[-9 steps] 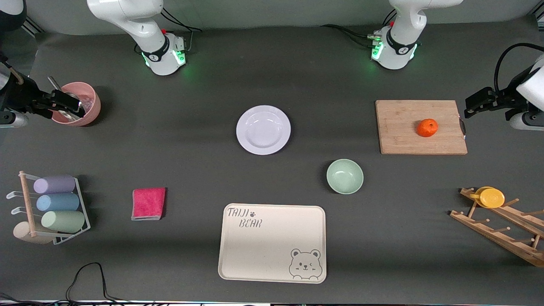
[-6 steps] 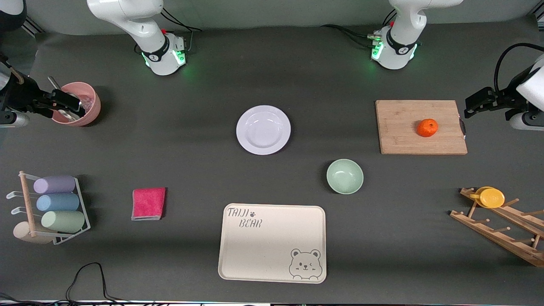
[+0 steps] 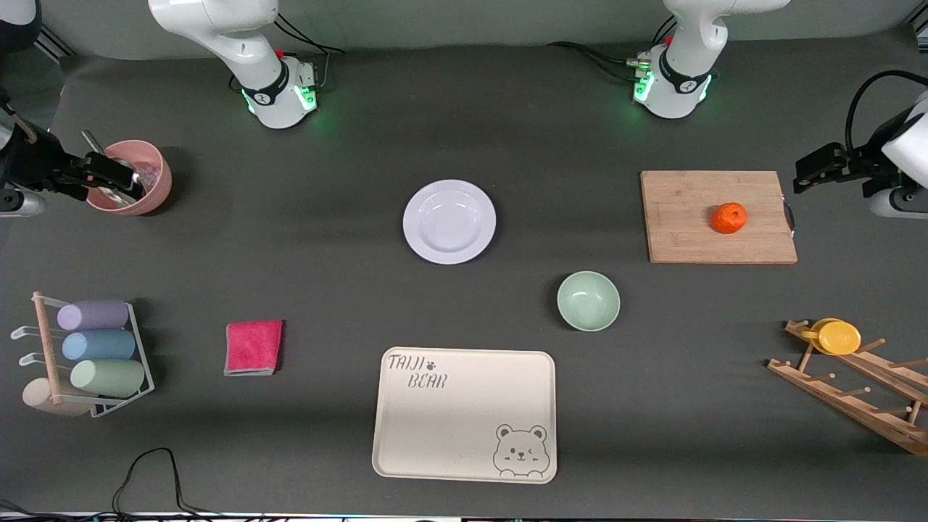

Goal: Place orange and plate with both arms

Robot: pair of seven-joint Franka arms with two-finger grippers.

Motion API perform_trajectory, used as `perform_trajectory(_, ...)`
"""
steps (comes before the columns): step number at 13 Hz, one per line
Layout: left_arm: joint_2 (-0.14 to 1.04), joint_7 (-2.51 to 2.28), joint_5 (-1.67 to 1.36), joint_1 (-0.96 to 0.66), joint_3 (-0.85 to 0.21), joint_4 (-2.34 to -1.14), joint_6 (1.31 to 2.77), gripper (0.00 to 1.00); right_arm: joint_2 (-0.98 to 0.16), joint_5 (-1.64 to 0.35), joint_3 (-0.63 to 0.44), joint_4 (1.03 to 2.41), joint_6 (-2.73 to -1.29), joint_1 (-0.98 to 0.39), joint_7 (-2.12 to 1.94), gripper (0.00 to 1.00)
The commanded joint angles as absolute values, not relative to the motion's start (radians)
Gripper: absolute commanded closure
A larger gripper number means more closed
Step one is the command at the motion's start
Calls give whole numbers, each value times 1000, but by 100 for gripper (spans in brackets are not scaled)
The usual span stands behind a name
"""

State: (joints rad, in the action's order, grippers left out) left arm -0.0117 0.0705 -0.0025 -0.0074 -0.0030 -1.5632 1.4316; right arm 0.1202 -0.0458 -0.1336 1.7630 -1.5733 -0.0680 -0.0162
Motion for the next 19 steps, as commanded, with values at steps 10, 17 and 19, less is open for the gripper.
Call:
perform_trajectory(10,-566,206,34,152,-2,-2189,1531,0,-104,-41,-160,1517,-1555,-72,-12,0)
perform_trajectory(17,-398,198,49,153,3,-2511,2024,0,-155,-110,-158,1428,-1566,-72,-18,0)
perform_trajectory(19,-329,201,49,159,6,-2592,2184,0,-190,-129,-156,1421,-1578,-75,-14,0)
